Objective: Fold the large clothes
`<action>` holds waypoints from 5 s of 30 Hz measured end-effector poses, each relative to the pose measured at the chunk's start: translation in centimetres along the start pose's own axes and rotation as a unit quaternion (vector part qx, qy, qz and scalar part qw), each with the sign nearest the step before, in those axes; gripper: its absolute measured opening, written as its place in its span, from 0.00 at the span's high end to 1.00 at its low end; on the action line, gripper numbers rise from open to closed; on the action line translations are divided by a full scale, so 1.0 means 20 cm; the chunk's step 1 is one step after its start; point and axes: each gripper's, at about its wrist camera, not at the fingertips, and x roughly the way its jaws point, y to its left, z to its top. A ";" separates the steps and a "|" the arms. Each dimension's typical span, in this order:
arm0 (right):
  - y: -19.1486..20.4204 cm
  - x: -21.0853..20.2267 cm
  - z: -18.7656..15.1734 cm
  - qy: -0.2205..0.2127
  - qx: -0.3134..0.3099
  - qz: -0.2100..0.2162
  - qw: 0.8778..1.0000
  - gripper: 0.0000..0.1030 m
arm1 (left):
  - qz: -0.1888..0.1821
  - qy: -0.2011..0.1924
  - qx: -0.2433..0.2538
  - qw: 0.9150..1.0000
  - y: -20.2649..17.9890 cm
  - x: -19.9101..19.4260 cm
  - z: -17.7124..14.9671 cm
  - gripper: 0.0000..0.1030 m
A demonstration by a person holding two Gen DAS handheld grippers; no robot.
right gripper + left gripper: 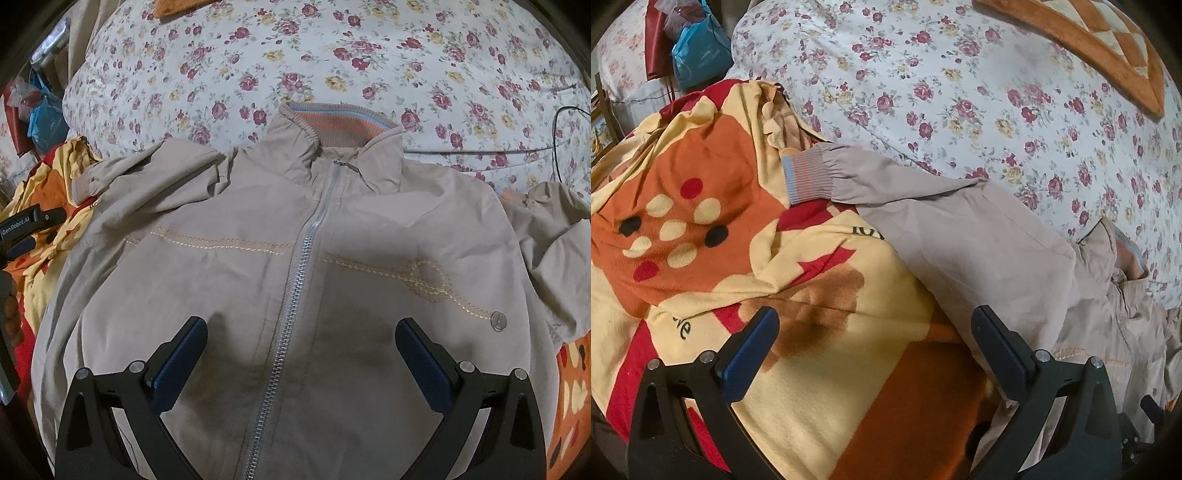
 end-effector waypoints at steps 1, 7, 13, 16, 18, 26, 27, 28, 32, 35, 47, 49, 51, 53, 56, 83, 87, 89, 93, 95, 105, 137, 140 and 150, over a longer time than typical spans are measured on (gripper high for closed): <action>0.00 0.00 0.00 0.000 0.000 -0.001 1.000 0.01 | 0.000 0.001 0.000 1.000 0.00 0.00 0.00 0.00; 0.00 0.02 -0.01 0.005 0.003 0.007 1.000 0.01 | 0.002 0.006 -0.003 1.000 0.01 0.02 0.00 0.00; 0.00 0.02 -0.01 0.011 0.001 0.009 1.000 0.01 | 0.005 0.020 -0.046 0.999 0.13 0.05 0.07 0.00; 0.00 0.03 -0.01 0.016 0.004 0.015 1.000 0.01 | 0.003 0.025 -0.086 0.996 0.24 0.09 0.15 0.00; -0.01 0.04 -0.01 0.019 0.005 0.018 1.000 0.01 | 0.017 0.020 -0.102 0.994 0.30 0.14 0.22 0.00; 0.01 0.06 -0.01 0.023 -0.003 0.018 1.000 0.00 | 0.038 0.020 -0.127 0.991 0.42 0.44 0.44 0.00; 0.01 0.06 -0.01 0.023 -0.005 0.017 1.000 0.00 | 0.035 0.015 -0.137 0.990 0.43 0.47 0.46 0.01; 0.01 0.07 -0.01 0.024 -0.006 0.017 1.000 0.00 | 0.031 0.011 -0.145 0.989 0.44 0.50 0.47 0.01; 0.01 0.08 -0.01 0.024 -0.006 0.020 0.999 0.00 | 0.006 0.023 -0.163 0.986 0.46 0.62 0.50 0.28; 0.00 0.08 -0.01 0.024 -0.005 0.022 0.999 0.00 | -0.022 0.055 -0.171 0.984 0.48 0.69 0.51 0.83; -0.02 0.04 0.00 0.025 0.011 0.032 0.999 0.01 | -0.135 0.011 -0.091 0.987 0.29 0.02 0.47 0.98; -0.04 -0.01 0.03 0.019 0.022 0.033 0.999 0.01 | -0.178 0.016 -0.069 0.981 0.17 -0.13 0.42 0.98; -0.08 -0.09 0.05 -0.001 0.035 0.032 0.999 0.01 | -0.218 0.021 -0.053 0.974 0.07 -0.26 0.37 0.98; -0.12 -0.17 0.08 -0.024 0.047 0.027 0.998 0.01 | -0.261 0.029 -0.035 0.964 -0.09 -0.37 0.33 0.98; -0.20 -0.26 0.09 -0.042 0.065 0.022 0.997 0.00 | -0.318 0.035 -0.003 0.948 -0.32 -0.53 0.23 0.98; 0.08 -0.13 0.10 0.019 0.084 0.241 0.967 0.00 | -0.294 0.113 0.106 0.943 -0.18 -0.39 -0.46 0.37; 0.20 -0.02 0.10 0.042 0.086 0.267 0.959 0.00 | -0.281 0.095 0.124 0.947 -0.17 -0.43 -0.49 0.37; 0.24 0.05 0.10 0.055 0.086 0.229 0.968 0.00 | -0.269 0.101 0.120 0.950 -0.18 -0.40 -0.49 0.37; 0.20 0.07 0.07 0.052 0.095 0.205 0.973 0.04 | -0.223 0.099 0.120 0.962 -0.19 -0.35 -0.47 0.37; 0.24 0.05 0.08 0.049 0.049 0.182 0.981 0.40 | -0.196 0.104 0.113 0.968 -0.19 -0.30 -0.45 0.37; -0.19 -0.55 0.31 -0.124 -0.063 0.008 0.990 0.89 | -0.103 0.101 0.045 0.988 -0.10 -0.05 -0.34 0.37; 0.32 0.23 0.47 0.111 -0.137 0.115 0.978 0.40 | -0.113 0.113 0.015 0.987 -0.13 0.04 -0.23 0.33; 0.32 0.24 0.61 0.058 -0.131 0.114 0.983 0.35 | -0.130 0.114 0.003 0.985 -0.11 0.03 -0.22 0.33; 0.11 0.36 0.53 0.089 -0.032 0.126 0.988 0.34 | -0.164 0.079 0.012 0.983 -0.12 -0.10 -0.19 0.34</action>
